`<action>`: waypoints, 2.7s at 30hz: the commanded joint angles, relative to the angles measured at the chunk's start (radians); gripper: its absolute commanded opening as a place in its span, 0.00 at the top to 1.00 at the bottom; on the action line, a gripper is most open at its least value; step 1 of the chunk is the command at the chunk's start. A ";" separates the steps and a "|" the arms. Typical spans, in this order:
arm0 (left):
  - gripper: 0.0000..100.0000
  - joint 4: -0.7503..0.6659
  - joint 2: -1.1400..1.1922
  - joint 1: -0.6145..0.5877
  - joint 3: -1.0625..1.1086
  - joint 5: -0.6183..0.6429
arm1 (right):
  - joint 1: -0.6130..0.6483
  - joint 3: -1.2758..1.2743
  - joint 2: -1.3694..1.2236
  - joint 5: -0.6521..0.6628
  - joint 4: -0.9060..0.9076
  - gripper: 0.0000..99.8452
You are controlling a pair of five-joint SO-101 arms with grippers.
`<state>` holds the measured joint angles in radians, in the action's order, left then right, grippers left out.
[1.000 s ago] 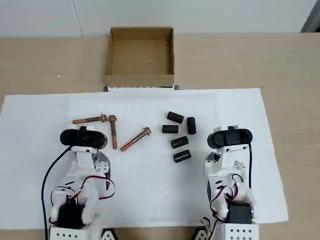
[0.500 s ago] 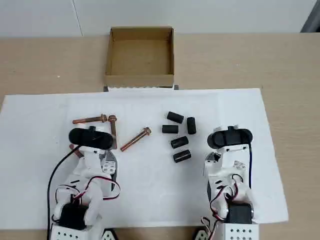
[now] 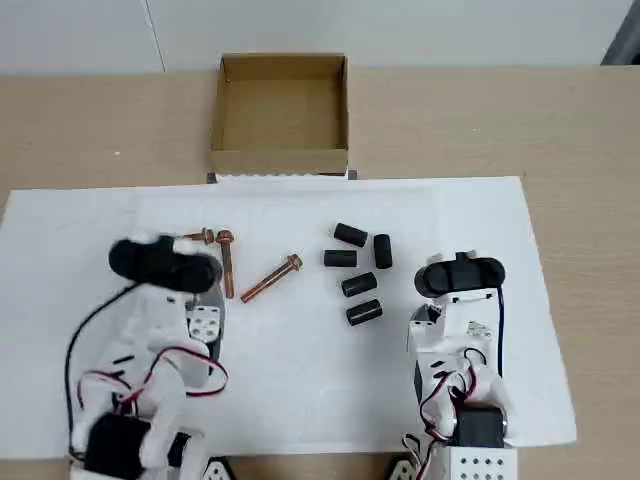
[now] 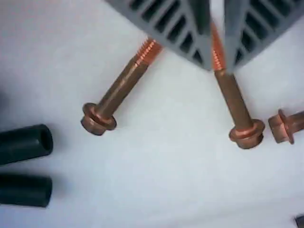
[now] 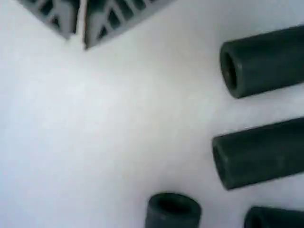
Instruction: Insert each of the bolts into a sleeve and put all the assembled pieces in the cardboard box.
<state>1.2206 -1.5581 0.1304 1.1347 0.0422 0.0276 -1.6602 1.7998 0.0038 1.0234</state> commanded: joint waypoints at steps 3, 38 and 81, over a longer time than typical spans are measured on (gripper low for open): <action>0.99 0.152 0.391 0.006 -0.443 0.017 | -0.002 0.005 0.015 -0.011 -0.021 1.00; 0.99 0.399 0.738 0.000 -0.881 0.083 | 0.018 0.391 -0.025 -0.089 0.137 0.99; 0.90 0.453 1.320 -0.290 -0.966 -0.066 | 0.254 1.829 -1.867 0.015 0.555 0.84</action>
<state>1.6824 -0.2401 -0.1550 0.2002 -0.0192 0.2716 0.1166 -0.0307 0.0299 1.5712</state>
